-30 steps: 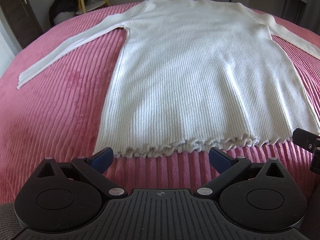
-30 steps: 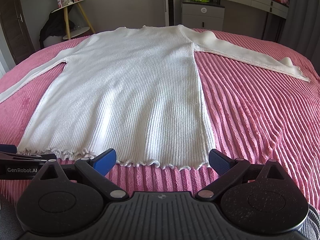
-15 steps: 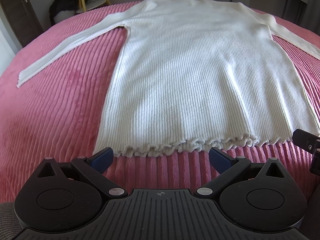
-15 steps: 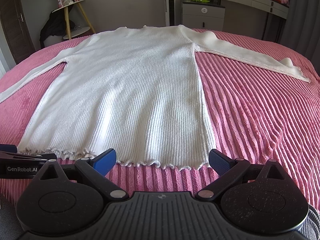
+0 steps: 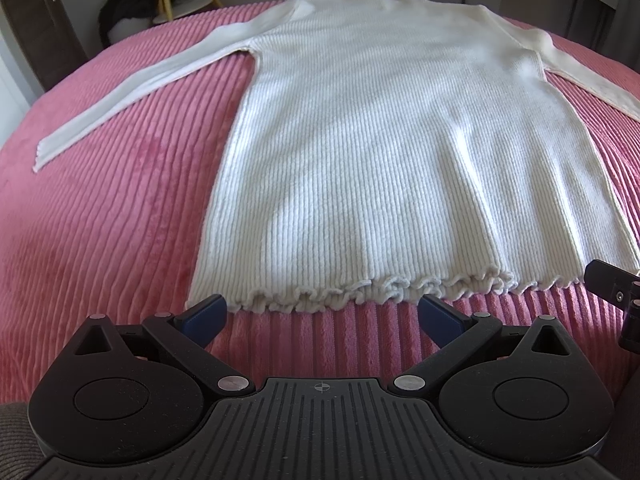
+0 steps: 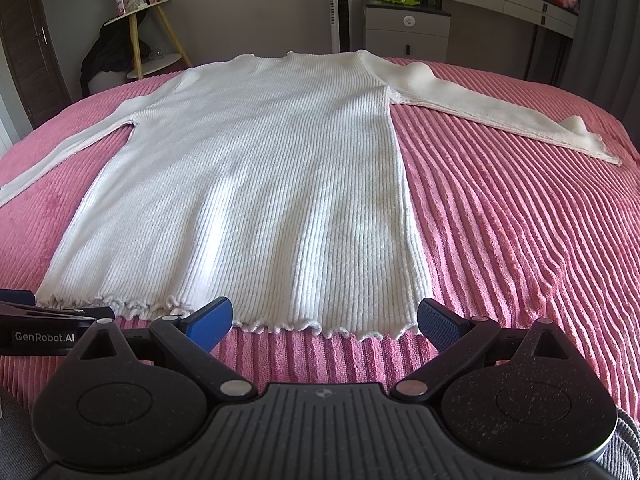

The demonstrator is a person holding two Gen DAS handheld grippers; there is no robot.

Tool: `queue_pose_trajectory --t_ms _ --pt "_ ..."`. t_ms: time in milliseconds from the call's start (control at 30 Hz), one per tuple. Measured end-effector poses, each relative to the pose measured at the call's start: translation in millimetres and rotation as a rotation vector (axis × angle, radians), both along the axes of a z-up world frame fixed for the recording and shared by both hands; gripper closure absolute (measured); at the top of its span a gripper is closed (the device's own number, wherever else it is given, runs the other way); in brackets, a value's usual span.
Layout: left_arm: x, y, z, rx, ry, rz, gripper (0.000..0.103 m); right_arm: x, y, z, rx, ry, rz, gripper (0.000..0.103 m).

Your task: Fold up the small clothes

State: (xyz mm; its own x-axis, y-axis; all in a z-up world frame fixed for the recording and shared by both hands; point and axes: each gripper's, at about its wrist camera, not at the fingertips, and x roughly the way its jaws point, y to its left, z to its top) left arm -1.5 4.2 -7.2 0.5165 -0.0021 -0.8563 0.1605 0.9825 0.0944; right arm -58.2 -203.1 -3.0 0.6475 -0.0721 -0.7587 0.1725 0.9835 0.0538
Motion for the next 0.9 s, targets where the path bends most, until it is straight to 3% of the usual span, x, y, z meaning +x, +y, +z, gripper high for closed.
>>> queue_pose_trajectory --t_ms 900 --pt "1.6 -0.2 4.4 -0.033 0.004 0.017 0.000 1.1 5.5 0.2 0.012 0.005 0.023 0.004"
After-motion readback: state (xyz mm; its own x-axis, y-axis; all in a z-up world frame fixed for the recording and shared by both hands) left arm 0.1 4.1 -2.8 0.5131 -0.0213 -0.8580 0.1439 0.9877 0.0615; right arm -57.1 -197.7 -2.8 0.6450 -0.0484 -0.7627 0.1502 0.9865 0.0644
